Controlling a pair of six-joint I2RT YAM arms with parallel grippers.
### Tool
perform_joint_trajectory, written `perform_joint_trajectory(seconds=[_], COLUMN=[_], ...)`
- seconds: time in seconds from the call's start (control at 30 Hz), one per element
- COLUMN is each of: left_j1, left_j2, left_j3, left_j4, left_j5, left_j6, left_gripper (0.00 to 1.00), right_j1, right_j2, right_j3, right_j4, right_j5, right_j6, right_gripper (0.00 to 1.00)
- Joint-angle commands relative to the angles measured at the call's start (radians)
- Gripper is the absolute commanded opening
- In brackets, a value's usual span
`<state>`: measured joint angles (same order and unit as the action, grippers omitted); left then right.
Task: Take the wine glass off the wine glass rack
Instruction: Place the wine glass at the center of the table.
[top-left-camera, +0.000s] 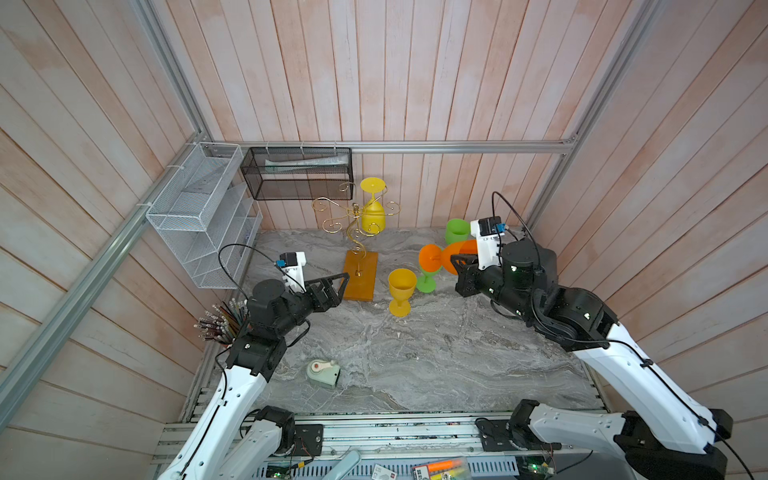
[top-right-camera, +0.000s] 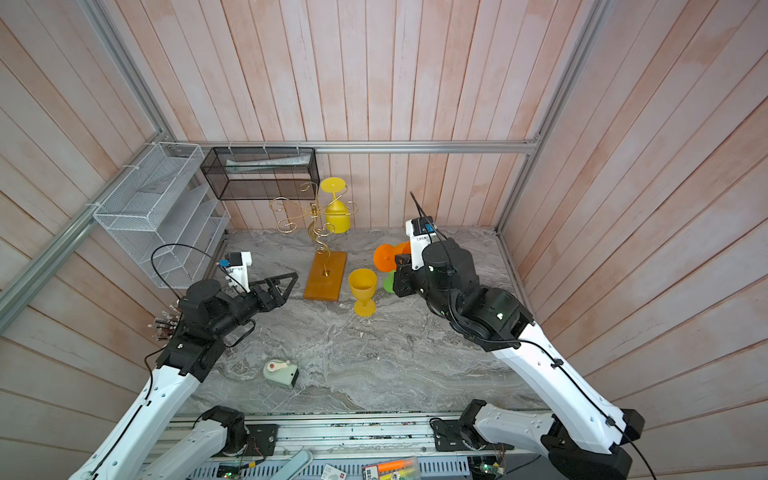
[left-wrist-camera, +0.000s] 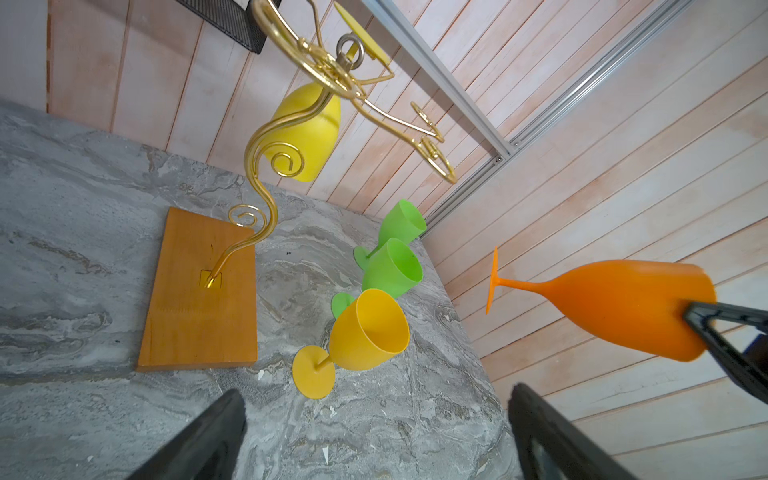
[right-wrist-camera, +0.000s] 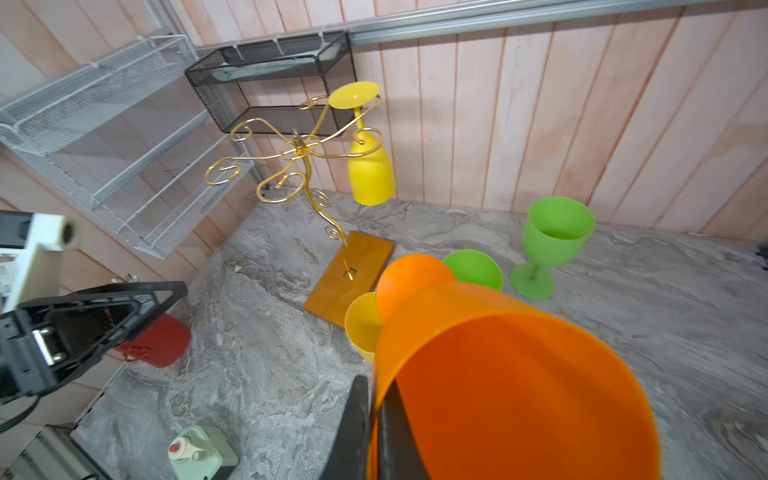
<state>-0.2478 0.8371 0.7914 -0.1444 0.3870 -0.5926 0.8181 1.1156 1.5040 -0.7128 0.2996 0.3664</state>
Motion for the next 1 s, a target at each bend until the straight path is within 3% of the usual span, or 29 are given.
perform_joint_trajectory(seconds=[0.0, 0.3, 0.63, 0.97], left_j1=[0.003, 0.003, 0.007, 0.012], left_j2=[0.009, 0.048, 0.090, 0.091], left_j3=[0.038, 0.112, 0.169, 0.128], left_j4=[-0.030, -0.093, -0.140, -0.150], left_j5=[0.008, 0.021, -0.015, -0.049], left_j6=[0.045, 0.116, 0.185, 0.204], left_gripper=[1.00, 1.00, 1.00, 1.00], right_j1=[-0.041, -0.157, -0.206, -0.209], right_j2=[0.010, 0.059, 0.129, 0.240], right_j3=[-0.013, -0.091, -0.212, -0.232], right_j4=[-0.091, -0.112, -0.053, -0.006], right_j5=[0.047, -0.059, -0.150, -0.181], right_j6=[0.035, 0.046, 0.026, -0.001], right_gripper=[0.00, 0.00, 0.00, 0.00])
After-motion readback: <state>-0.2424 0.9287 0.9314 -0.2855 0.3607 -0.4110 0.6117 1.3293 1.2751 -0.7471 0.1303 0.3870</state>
